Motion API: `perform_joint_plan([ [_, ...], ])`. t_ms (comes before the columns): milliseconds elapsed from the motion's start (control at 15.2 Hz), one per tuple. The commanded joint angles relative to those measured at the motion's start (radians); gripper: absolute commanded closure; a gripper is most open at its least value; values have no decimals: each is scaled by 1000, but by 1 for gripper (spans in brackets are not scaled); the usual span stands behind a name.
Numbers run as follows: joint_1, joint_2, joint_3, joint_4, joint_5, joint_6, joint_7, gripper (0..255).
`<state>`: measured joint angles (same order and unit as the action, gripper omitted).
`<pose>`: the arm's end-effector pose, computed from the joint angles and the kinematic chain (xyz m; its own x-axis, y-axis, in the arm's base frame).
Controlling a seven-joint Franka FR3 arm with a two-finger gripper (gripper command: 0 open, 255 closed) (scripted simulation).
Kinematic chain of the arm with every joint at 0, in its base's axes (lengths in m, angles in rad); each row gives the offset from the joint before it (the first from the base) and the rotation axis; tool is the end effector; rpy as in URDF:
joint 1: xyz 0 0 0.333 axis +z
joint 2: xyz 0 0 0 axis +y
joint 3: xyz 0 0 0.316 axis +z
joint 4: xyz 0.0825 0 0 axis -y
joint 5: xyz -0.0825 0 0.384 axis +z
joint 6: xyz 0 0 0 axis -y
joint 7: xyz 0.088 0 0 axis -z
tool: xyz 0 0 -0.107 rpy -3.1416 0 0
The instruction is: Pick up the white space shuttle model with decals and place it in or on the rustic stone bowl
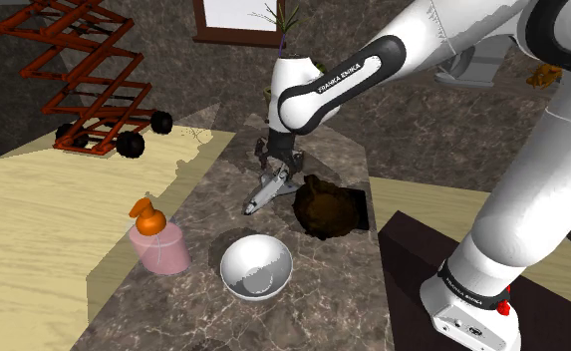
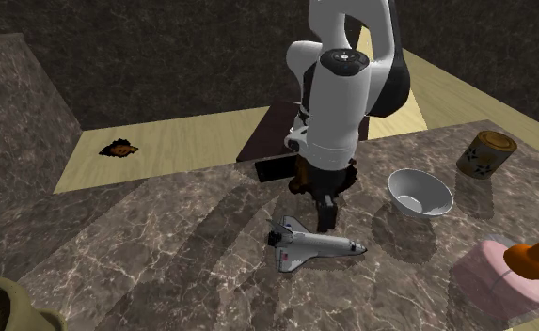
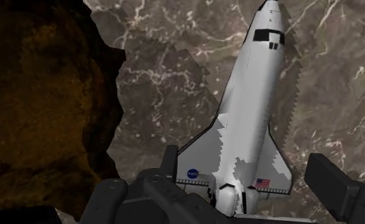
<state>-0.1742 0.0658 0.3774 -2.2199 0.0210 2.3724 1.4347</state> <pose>0.5330 0.1090 0.3570 0.3186 -0.9475 -0.0275 -0.9444 -0.3147 -0.0953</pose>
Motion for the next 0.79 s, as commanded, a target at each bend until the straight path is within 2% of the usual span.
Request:
perform_joint_plan([
  [0, 6, 88, -7, 55, -29, 38, 107, 0],
  [528, 23, 175, -23, 48, -74, 128, 143, 0],
  [726, 24, 175, -23, 48, -74, 128, 143, 0],
])
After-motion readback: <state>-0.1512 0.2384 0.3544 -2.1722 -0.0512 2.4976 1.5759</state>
